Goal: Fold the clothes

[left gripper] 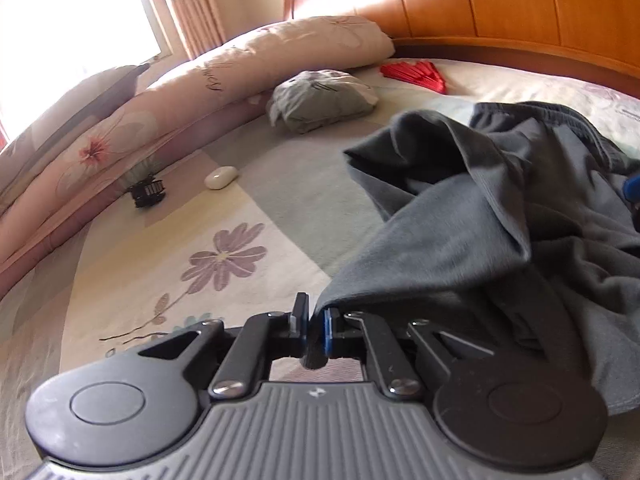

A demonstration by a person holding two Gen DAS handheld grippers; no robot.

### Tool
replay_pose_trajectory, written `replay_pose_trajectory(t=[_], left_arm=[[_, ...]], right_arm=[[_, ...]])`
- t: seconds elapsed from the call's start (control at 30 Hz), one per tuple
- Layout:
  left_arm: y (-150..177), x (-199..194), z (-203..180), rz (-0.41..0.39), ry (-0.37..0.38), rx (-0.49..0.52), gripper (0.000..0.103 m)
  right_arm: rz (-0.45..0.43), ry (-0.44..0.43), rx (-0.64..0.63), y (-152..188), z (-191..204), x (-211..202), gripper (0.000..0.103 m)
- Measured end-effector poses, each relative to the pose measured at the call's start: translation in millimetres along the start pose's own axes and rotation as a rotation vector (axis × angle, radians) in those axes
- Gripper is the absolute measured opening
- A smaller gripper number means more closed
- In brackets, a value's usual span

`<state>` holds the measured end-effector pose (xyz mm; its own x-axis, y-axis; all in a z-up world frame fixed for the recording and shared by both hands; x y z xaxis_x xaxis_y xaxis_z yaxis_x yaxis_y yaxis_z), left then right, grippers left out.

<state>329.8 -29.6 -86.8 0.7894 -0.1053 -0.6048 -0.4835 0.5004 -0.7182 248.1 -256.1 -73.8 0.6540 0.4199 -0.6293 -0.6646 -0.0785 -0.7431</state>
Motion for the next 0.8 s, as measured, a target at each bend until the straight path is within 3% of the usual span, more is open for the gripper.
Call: replay_pose_trajectory(t=[0.2, 0.43, 0.8], left_arm=[[-2.3, 7.3, 61.6, 0.031, -0.057, -0.108, 0.004], [11.1, 25.1, 145.7, 0.116, -0.18, -0.246, 0.003], [38.2, 32.2, 254.2, 0.237, -0.388, -0.294, 0.002]], right_arm=[[0.0, -0.008, -0.012, -2.8, 6.1, 0.8, 0.044], [0.002, 0.0, -0.014, -5.8, 6.4, 4.4, 0.045], [0.009, 0.014, -0.001, -10.4, 2.4, 15.3, 0.045]])
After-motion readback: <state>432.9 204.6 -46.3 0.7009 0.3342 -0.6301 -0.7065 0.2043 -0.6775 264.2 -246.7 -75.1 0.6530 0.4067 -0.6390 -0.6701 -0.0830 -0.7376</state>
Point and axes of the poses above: each gripper's, at about its wrist camera, not at the fingertips, and x roughly the way its jaws point, z to its left, y to its underside, the point moved 7 cm from there along x, roughly the way its jaws point, and after that the axes turned 2 degrees about x, right-handed, at the moved point
